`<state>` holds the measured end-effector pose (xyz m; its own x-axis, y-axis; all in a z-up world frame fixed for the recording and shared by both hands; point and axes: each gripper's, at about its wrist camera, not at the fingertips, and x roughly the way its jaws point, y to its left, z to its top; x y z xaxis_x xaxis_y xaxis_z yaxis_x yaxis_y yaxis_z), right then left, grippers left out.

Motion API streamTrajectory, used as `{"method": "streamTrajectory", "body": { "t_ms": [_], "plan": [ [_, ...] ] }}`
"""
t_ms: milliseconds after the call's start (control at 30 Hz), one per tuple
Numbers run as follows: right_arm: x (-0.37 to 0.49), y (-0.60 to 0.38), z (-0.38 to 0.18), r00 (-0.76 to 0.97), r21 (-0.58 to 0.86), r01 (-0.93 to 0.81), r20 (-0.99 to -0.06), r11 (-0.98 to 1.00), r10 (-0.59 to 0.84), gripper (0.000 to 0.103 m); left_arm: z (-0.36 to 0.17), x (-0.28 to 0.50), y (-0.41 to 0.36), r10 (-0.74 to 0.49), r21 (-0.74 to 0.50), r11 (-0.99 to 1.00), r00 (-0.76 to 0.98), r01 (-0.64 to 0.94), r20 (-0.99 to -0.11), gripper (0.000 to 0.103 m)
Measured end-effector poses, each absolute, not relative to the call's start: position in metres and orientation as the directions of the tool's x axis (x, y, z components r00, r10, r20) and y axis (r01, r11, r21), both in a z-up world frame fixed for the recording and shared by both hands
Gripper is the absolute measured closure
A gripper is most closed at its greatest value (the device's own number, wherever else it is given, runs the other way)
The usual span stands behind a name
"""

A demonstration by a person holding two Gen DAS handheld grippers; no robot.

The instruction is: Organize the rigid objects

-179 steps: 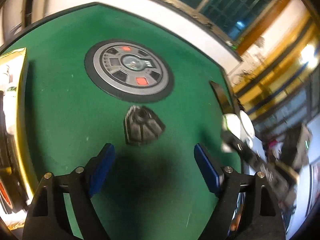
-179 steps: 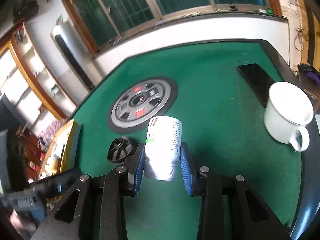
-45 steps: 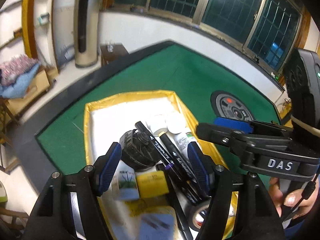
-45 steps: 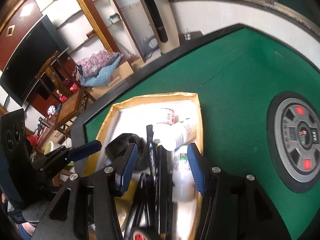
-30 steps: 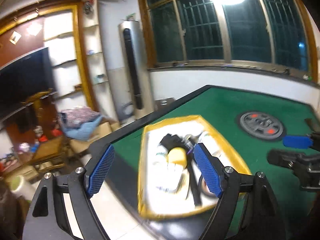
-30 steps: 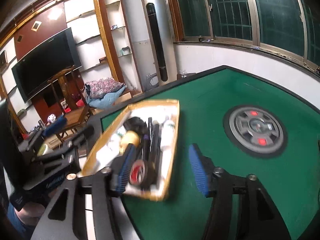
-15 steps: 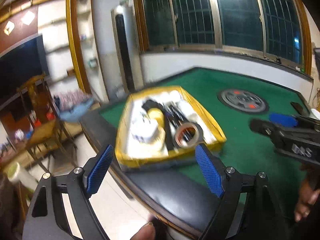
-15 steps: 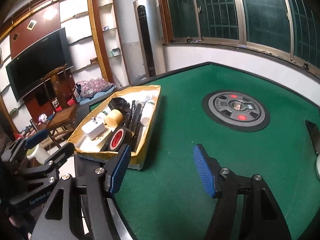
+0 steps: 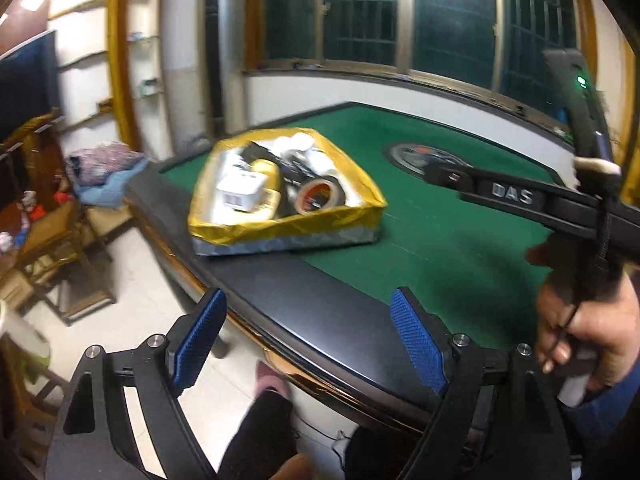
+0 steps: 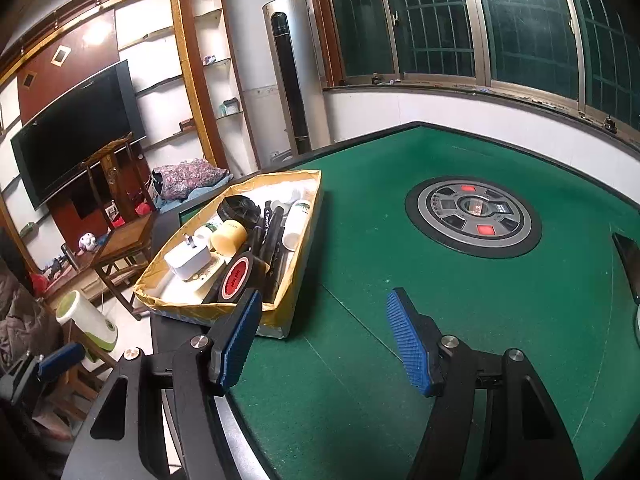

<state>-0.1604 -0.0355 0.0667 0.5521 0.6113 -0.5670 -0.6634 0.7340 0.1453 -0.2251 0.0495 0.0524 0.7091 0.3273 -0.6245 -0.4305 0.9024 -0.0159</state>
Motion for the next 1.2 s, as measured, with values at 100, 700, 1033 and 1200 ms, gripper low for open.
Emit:
{"method": "streamTrajectory", "body": {
  "t_ms": [100, 700, 1033, 1200],
  "plan": [
    [-0.160, -0.034, 0.065, 0.551, 0.143, -0.663, -0.571, 0.735, 0.608, 0.043, 0.046, -0.218, 0.049, 0.417, 0.081, 0.869, 0.632, -0.488, -0.653, 0.018],
    [-0.177, -0.014, 0.060, 0.520, 0.104, -0.717, -0.580, 0.689, 0.628, 0.043, 0.028, -0.224, 0.113, 0.498, 0.054, 0.771, 0.547, -0.635, -0.673, 0.018],
    [-0.188, -0.001, 0.054, 0.504, 0.061, -0.746, -0.598, 0.663, 0.622, 0.043, 0.026, -0.227, 0.121, 0.515, 0.062, 0.761, 0.543, -0.645, -0.663, 0.018],
    [-0.189, -0.002, 0.054, 0.502, 0.064, -0.748, -0.597, 0.661, 0.625, 0.043, 0.027, -0.227, 0.117, 0.518, 0.071, 0.769, 0.555, -0.636, -0.651, 0.018]
  ]
}}
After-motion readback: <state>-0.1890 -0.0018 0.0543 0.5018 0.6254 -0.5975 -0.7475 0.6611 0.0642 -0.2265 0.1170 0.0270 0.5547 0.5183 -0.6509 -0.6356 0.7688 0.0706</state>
